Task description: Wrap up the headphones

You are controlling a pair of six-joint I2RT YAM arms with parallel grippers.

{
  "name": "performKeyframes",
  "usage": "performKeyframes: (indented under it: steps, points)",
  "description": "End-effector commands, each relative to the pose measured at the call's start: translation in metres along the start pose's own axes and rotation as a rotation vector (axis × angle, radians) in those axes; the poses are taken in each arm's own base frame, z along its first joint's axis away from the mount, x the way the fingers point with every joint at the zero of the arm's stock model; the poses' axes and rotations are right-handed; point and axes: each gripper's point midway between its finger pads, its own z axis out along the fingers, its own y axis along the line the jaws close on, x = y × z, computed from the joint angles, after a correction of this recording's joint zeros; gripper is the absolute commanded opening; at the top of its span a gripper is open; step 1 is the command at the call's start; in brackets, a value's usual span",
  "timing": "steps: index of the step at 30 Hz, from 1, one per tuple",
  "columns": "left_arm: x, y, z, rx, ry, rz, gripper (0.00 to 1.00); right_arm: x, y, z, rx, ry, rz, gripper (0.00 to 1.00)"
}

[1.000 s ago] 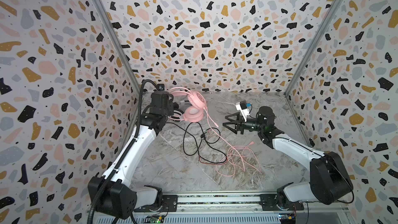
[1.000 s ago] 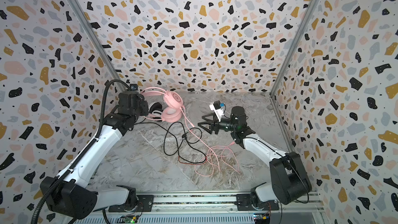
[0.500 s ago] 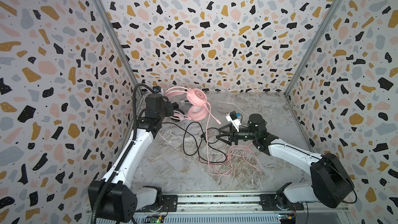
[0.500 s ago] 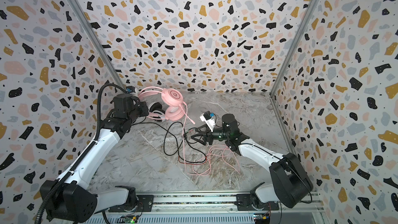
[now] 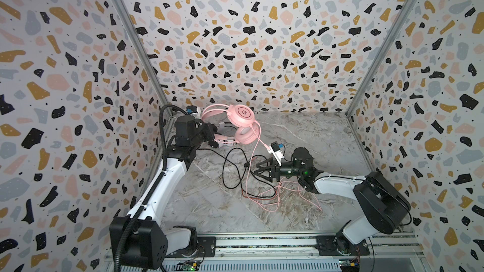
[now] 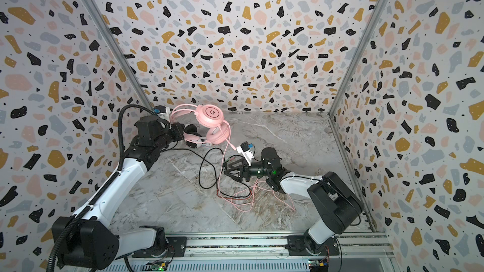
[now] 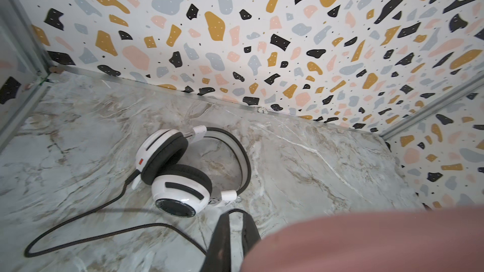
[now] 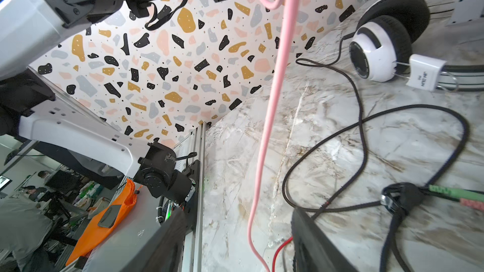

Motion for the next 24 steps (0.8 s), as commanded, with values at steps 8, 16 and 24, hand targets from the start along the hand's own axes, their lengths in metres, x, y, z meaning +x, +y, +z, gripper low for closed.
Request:
performKeyframes:
  steps: [8,16,24]
  points:
    - [-0.025,-0.043,0.0,0.256,-0.085,-0.073,0.0,-0.025,0.016,0.017,-0.097,-0.15,0.008,0.56]
    - [-0.024,-0.046,0.001,0.281,-0.078,-0.083,0.0,-0.017,0.027,0.037,-0.145,-0.125,0.034,0.53]
    - [-0.027,-0.058,-0.003,0.352,-0.088,-0.094,0.0,0.0,0.018,0.04,-0.124,-0.113,0.069,0.42]
